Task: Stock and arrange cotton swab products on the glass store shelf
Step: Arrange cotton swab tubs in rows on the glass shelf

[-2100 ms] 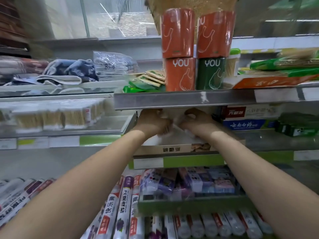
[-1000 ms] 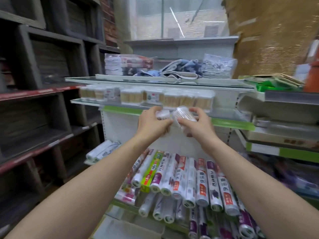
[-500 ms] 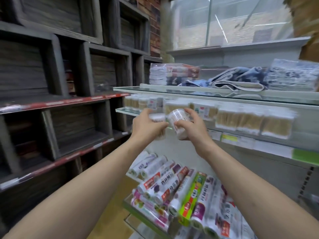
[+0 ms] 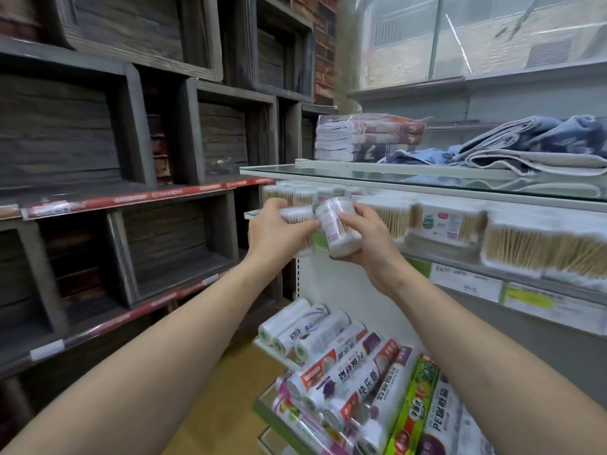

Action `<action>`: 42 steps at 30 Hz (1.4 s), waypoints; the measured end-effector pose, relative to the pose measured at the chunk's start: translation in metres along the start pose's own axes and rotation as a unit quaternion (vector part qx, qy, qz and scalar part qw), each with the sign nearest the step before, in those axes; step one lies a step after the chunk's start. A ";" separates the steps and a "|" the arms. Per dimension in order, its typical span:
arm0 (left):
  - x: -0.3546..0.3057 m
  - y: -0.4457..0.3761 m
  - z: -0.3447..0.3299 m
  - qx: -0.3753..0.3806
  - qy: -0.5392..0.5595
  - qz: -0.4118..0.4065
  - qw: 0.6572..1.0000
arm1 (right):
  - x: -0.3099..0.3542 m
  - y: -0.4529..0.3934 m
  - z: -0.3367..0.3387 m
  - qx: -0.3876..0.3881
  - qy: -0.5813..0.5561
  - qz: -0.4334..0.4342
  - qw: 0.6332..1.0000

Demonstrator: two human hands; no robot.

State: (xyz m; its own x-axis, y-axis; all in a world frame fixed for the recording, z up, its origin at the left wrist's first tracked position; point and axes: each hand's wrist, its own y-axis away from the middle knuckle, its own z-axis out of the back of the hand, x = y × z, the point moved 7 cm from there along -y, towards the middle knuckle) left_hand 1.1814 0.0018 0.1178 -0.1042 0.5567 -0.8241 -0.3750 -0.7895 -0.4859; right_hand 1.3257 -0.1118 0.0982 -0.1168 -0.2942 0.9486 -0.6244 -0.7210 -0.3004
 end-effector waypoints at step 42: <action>0.100 -0.175 -0.020 0.227 0.106 -0.055 0.967 | -0.017 -0.092 -0.052 -0.329 0.238 0.025 0.913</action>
State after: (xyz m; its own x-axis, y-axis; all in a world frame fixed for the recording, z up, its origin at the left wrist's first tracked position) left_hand 1.2548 0.1901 0.1144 0.1312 0.5273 -0.8395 -0.7440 -0.5073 -0.4349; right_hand 1.3446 -0.0077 0.1152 -0.3830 0.1034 0.9179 -0.9198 -0.1347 -0.3686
